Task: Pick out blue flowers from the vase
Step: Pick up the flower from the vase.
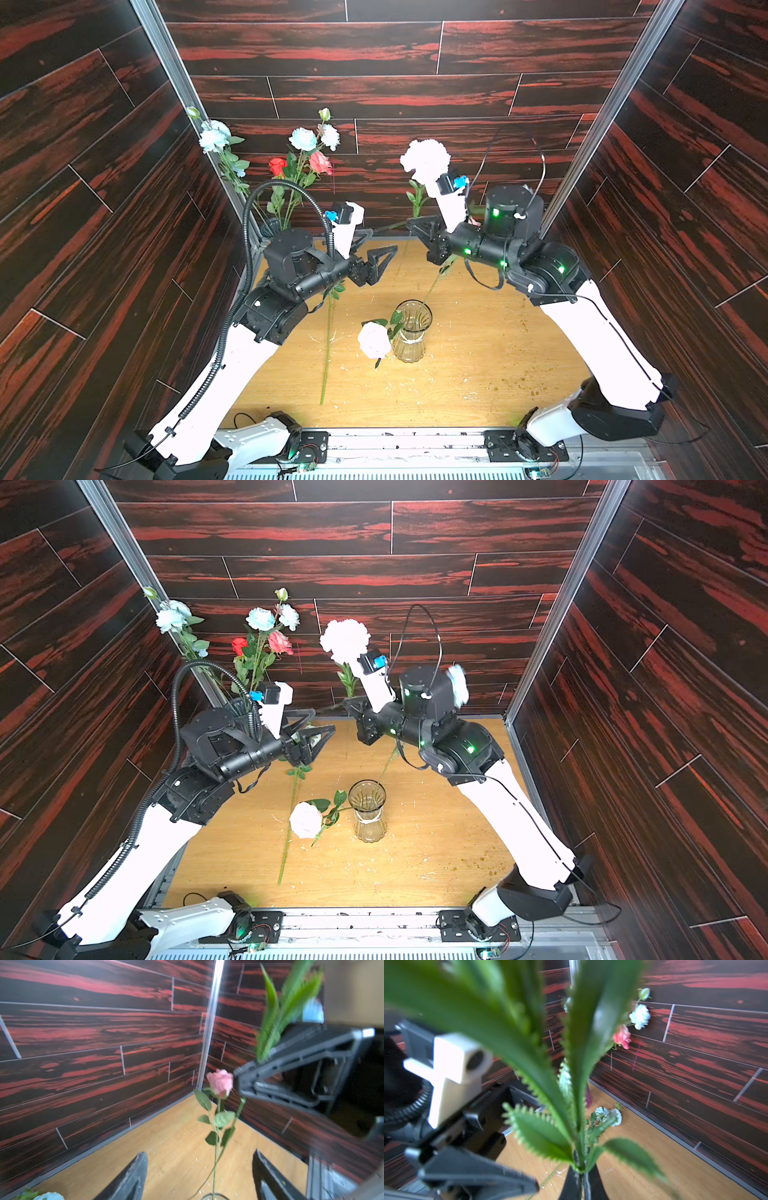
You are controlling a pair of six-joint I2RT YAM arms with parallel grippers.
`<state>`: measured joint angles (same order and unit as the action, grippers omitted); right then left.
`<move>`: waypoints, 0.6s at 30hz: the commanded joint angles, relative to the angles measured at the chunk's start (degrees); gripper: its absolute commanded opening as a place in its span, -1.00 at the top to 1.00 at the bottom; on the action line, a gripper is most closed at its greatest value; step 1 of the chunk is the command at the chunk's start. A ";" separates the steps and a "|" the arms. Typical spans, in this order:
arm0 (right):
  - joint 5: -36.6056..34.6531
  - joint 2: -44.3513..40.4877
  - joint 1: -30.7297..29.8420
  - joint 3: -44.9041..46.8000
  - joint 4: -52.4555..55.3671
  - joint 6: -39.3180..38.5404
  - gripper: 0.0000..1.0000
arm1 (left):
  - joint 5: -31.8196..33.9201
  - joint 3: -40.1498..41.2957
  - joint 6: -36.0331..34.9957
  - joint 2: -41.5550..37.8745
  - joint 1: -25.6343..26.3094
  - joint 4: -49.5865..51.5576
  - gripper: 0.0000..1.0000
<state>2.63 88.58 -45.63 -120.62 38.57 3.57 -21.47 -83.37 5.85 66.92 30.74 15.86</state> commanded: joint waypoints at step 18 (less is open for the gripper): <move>0.74 -7.48 0.61 17.70 -1.39 0.59 1.00 | -5.18 11.71 4.47 -7.15 -6.39 -8.64 -0.57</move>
<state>3.03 83.05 -45.19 -104.71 38.11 3.57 -26.11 -73.36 7.70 63.16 25.52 12.80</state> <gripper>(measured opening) 0.053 0.789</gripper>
